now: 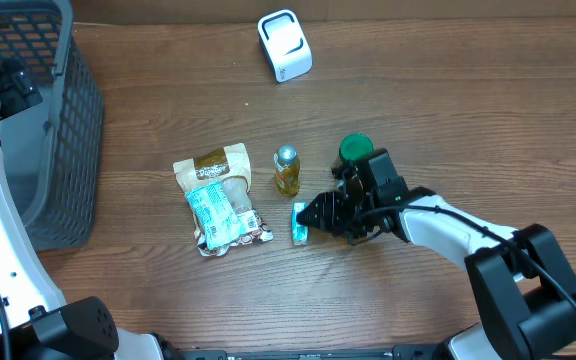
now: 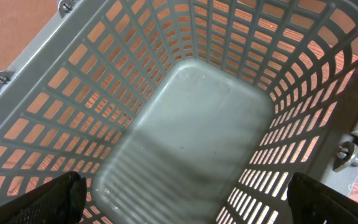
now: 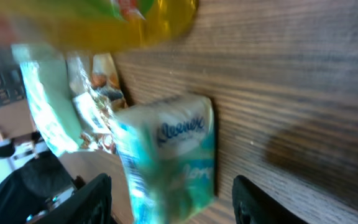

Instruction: Scan the item barcode

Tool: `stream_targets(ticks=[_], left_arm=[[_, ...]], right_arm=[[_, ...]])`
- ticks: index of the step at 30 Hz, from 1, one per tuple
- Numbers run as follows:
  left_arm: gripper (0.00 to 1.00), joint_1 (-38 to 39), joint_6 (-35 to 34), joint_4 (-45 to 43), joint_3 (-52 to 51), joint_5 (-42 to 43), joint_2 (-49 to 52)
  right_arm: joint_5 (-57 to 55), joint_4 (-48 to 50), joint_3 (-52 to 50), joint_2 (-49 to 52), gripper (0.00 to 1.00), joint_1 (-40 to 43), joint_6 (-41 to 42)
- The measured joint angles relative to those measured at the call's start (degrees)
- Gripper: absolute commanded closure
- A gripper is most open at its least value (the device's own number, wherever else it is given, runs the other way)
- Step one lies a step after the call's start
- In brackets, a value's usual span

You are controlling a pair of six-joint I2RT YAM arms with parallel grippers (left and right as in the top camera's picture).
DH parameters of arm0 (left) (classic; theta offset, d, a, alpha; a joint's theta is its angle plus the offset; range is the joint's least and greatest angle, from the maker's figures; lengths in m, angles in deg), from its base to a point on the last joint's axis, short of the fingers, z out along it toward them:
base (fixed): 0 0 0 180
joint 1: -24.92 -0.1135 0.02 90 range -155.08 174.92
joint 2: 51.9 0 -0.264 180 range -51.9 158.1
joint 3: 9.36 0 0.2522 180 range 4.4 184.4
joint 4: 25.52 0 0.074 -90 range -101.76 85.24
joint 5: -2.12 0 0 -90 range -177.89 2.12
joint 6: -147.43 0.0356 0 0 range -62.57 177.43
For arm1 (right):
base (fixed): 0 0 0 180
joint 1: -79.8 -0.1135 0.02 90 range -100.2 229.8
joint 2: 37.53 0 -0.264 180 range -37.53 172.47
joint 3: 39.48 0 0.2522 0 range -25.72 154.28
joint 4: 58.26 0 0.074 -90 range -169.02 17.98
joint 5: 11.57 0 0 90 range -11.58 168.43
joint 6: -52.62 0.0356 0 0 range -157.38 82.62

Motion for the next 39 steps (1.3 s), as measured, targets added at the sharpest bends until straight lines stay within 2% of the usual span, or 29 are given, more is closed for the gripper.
stream_targets(ticks=[8, 10, 14, 19, 30, 32, 34, 35, 37, 38, 39], left_arm=[[0.0, 0.0, 0.0, 0.0, 0.0, 0.0, 0.0], [0.01, 0.0, 0.0, 0.0, 0.0, 0.0, 0.0], [0.0, 0.0, 0.0, 0.0, 0.0, 0.0, 0.0], [0.0, 0.0, 0.0, 0.0, 0.0, 0.0, 0.0], [0.01, 0.0, 0.0, 0.0, 0.0, 0.0, 0.0], [0.0, 0.0, 0.0, 0.0, 0.0, 0.0, 0.0], [0.0, 0.0, 0.0, 0.0, 0.0, 0.0, 0.0], [0.0, 0.0, 0.0, 0.0, 0.0, 0.0, 0.0], [0.01, 0.0, 0.0, 0.0, 0.0, 0.0, 0.0], [0.01, 0.0, 0.0, 0.0, 0.0, 0.0, 0.0], [0.01, 0.0, 0.0, 0.0, 0.0, 0.0, 0.0]], right_arm=[[-10.5, -16.4, 13.0, -1.4, 0.4, -3.0, -1.5], [-14.5, -18.1, 14.2, -1.6, 0.34, -5.2, -1.7], [-22.7, -21.1, 14.4, -1.7, 0.29, -10.9, -1.3], [-31.4, -21.4, 14.4, -1.7, 0.28, -16.8, -0.3], [-37.2, -19.6, 14.4, 1.3, 0.3, -19.8, 1.3], [-37.5, -19.2, 14.4, 2.8, 0.36, -20.0, 1.5], [-37.6, -19.0, 14.4, 4.5, 0.58, -20.1, 1.9], [-37.8, -18.8, 14.4, 5.1, 0.73, -20.1, 2.3], [-37.8, -18.7, 14.4, 5.7, 0.9, -20.1, 2.1], [-37.8, -18.6, 14.4, 5.9, 0.96, -20.1, 2.1], [-37.8, -18.6, 14.4, 6.0, 0.96, -20.1, 2.5]])
